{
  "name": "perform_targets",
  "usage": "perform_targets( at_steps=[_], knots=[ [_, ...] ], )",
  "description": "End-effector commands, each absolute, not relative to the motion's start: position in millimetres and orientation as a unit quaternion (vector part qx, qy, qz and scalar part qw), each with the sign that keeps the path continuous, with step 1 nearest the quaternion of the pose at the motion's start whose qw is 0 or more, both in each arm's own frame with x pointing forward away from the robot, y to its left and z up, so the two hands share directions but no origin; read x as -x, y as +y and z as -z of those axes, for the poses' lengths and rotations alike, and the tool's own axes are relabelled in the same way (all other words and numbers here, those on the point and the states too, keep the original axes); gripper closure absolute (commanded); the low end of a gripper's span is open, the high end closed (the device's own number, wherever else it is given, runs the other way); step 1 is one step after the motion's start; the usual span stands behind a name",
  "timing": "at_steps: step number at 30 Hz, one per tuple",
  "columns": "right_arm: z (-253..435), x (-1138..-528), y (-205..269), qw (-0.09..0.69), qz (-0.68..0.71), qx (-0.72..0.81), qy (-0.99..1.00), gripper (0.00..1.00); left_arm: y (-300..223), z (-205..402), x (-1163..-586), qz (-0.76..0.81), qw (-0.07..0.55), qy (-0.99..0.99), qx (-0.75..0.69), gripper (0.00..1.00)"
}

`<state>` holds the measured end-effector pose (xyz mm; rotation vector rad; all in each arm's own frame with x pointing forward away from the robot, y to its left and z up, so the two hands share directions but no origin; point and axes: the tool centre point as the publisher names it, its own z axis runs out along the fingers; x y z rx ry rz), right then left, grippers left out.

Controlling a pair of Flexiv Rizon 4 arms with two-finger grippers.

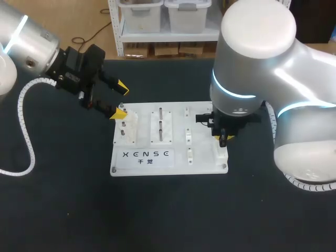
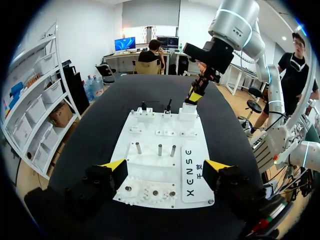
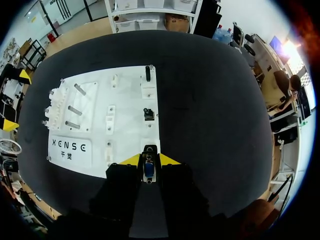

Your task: Insert the USB connector, Ethernet cable, and multi-pin plug into their matching sockets one by one.

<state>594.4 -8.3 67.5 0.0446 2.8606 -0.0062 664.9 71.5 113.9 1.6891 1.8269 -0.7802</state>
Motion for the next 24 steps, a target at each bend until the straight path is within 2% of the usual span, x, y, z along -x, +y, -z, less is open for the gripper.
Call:
perform_targets(
  at_steps=[1,17,24],
  knots=[
    [-64.9,-595.0,-8.6,0.141,0.003,-0.016,0.990,1.00,72.3,-113.3,-664.1,0.289,0.266,0.675,-0.625,0.00],
    [-34.7,-595.7,-12.9,0.113,0.012,-0.034,0.993,1.00,72.3,-113.3,-664.1,0.289,0.266,0.675,-0.625,0.00],
    [-1.1,-598.4,-16.6,0.070,0.018,-0.056,0.996,1.00,72.3,-113.3,-664.1,0.289,0.266,0.675,-0.625,0.00]
  ],
)
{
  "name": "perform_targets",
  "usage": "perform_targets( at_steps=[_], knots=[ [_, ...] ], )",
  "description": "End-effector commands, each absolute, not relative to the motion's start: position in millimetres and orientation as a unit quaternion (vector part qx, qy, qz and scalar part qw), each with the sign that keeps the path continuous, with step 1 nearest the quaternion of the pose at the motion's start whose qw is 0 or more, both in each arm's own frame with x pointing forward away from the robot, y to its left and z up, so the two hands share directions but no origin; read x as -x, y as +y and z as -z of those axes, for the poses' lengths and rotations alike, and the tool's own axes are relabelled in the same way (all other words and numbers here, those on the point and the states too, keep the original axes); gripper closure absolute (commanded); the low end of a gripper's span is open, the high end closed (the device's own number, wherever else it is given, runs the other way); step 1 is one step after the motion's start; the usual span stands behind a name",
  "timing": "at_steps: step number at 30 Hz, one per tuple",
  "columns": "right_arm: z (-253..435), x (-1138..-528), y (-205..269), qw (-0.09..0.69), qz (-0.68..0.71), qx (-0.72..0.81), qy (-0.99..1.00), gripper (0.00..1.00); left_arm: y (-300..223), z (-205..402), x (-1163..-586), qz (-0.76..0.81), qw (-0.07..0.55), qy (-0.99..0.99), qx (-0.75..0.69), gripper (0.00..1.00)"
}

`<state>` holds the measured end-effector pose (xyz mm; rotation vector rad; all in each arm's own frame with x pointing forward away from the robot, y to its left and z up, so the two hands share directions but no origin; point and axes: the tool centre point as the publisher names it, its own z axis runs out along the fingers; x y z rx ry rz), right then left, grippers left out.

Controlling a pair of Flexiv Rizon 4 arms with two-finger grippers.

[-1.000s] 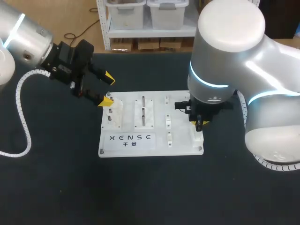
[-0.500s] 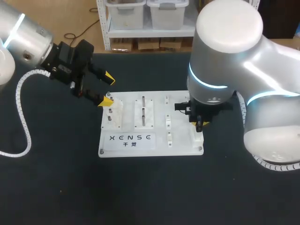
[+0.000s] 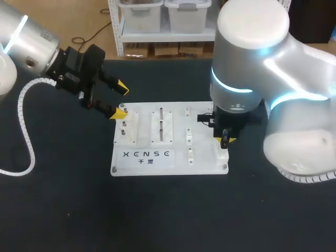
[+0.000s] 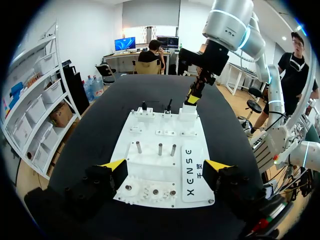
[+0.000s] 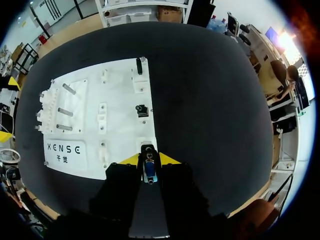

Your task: Insert the USB connector, Ethernet cable, and multi-pin plug into their matching sockets one by one.

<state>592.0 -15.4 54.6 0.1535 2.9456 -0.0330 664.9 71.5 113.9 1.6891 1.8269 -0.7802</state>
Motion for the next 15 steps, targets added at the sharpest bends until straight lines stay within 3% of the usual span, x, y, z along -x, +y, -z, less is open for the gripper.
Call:
perform_targets(
  at_steps=[1,15],
  knots=[
    [3.2,-598.1,-15.9,0.062,0.017,-0.056,0.996,1.00,72.3,-113.3,-664.1,0.289,0.266,0.675,-0.625,0.00],
    [11.7,-593.3,-17.5,0.035,0.010,-0.062,0.997,1.00,72.3,-113.3,-664.1,0.289,0.266,0.675,-0.625,0.00]
  ],
)
